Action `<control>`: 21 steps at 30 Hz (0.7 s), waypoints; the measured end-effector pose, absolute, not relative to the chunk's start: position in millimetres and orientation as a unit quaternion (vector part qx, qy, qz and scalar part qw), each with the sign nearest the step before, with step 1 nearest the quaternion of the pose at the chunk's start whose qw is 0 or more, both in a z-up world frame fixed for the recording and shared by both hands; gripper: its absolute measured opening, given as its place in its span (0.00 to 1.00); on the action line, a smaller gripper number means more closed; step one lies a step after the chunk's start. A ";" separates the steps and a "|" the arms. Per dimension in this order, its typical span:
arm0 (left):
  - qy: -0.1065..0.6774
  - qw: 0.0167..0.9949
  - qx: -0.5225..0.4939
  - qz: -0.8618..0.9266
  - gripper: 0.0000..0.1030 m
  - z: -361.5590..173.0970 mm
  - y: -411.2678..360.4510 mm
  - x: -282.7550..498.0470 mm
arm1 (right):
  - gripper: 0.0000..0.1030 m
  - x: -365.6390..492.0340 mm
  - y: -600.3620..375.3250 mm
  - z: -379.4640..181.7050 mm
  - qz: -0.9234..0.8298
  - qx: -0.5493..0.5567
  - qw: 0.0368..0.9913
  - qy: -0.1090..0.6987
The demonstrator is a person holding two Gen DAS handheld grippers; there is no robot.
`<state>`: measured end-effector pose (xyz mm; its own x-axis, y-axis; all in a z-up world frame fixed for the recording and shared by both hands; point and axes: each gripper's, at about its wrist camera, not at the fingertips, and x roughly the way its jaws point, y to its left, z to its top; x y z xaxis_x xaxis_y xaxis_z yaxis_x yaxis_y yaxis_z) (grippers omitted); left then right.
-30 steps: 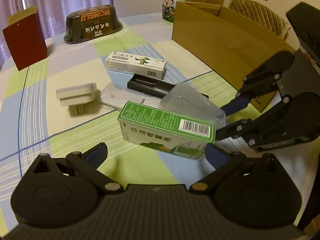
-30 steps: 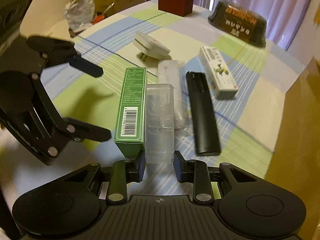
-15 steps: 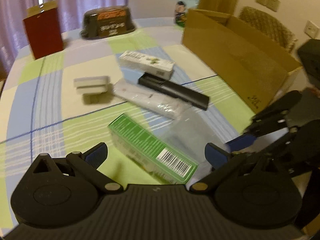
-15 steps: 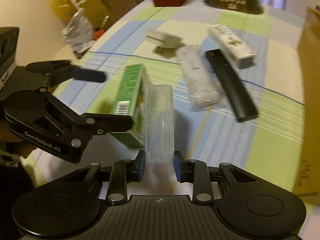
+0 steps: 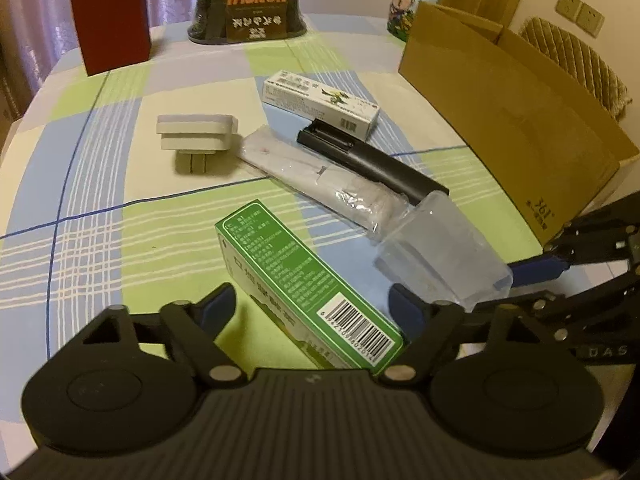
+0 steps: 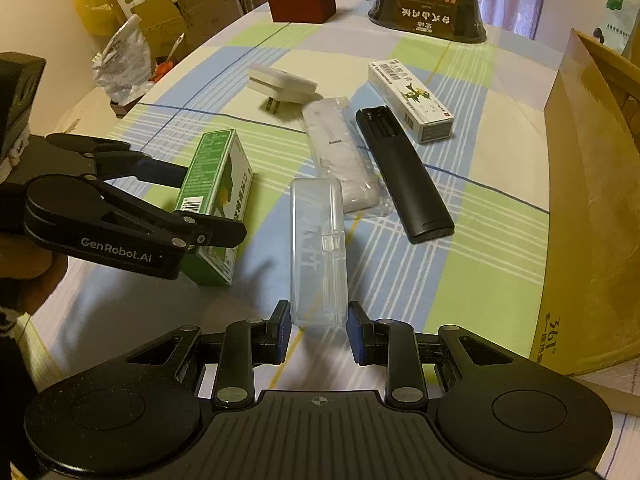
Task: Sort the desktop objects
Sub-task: 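Grasp the clear plastic case with the right tool, then grasp the green medicine box with the left tool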
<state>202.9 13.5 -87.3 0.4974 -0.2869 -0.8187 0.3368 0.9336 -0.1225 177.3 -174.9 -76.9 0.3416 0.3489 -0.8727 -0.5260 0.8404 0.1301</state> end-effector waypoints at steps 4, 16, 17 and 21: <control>0.473 0.857 0.048 -0.200 0.51 -83.9 13.7 203.1 | 0.28 176.5 -175.7 -77.8 0.269 -0.088 0.815 0.506; 0.481 0.847 0.098 -0.204 0.38 -83.7 13.2 192.1 | 0.28 174.6 -173.3 -77.2 0.262 -0.089 0.818 0.503; 0.481 0.848 0.096 -0.202 0.38 -84.7 11.7 191.9 | 0.28 175.1 -172.4 -77.1 0.261 -0.089 0.819 0.502; 0.482 0.848 0.096 -0.197 0.38 -87.6 6.6 192.7 | 0.28 180.7 -169.2 -78.9 0.256 -0.092 0.825 0.496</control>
